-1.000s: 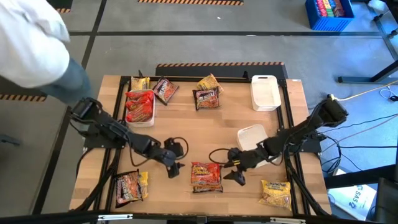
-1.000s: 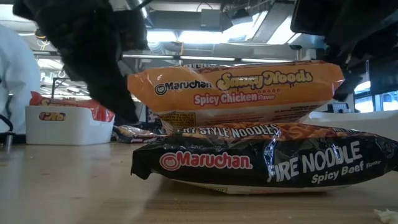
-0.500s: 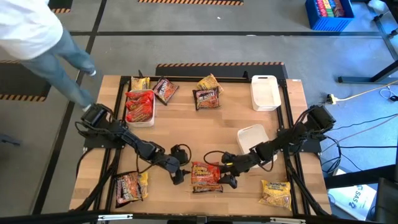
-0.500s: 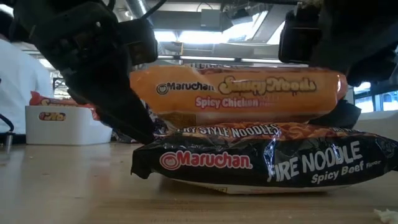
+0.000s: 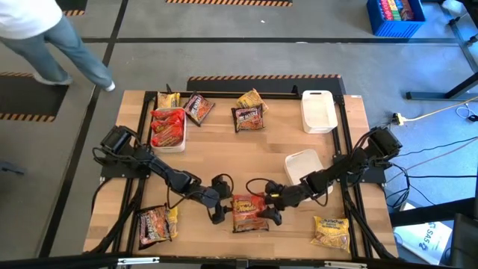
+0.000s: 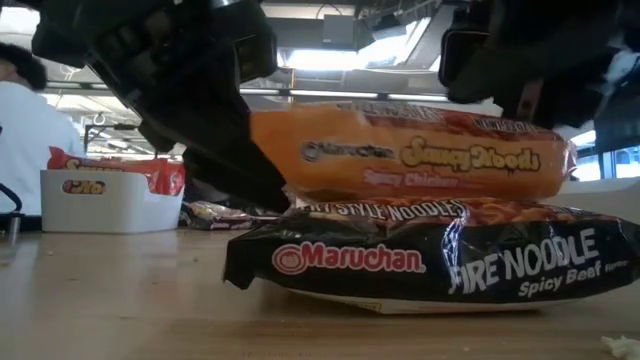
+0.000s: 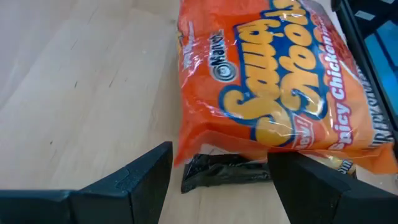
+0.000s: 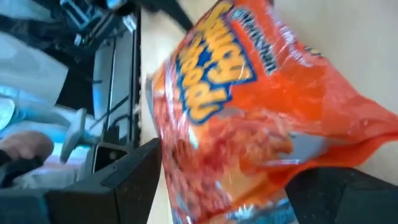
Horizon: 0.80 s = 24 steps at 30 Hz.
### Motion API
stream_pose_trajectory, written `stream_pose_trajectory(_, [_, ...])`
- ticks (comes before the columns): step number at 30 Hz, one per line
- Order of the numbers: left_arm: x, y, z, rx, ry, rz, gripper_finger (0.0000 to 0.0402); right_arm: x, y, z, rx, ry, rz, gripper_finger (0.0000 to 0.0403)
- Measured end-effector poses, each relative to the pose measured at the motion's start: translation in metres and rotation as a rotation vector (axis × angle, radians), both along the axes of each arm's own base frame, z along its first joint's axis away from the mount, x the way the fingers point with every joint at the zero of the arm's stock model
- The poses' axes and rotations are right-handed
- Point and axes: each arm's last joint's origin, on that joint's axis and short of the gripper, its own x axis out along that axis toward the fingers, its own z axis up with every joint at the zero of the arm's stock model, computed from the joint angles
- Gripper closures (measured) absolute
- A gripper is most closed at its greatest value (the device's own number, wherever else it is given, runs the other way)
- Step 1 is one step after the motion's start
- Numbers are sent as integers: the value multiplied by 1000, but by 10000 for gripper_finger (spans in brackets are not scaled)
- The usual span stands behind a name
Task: Sort Maruchan noodles
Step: Put the orange noodle into the left white bin
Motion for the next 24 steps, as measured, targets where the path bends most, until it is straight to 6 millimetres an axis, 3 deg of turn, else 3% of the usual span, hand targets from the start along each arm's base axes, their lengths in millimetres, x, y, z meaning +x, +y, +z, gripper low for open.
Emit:
stream_pose_trajectory(8, [0, 1, 0, 4, 0, 11, 144, 2, 1, 4, -20, -60, 16, 116])
stream_pose_trajectory(15, [1, 3, 0, 6, -1, 24, 144, 2, 4, -8, 46, 16, 56, 116])
stream_pose_trajectory(24, [1, 3, 0, 2, 4, 25, 144, 5, 6, 0, 5, -90, 37, 116])
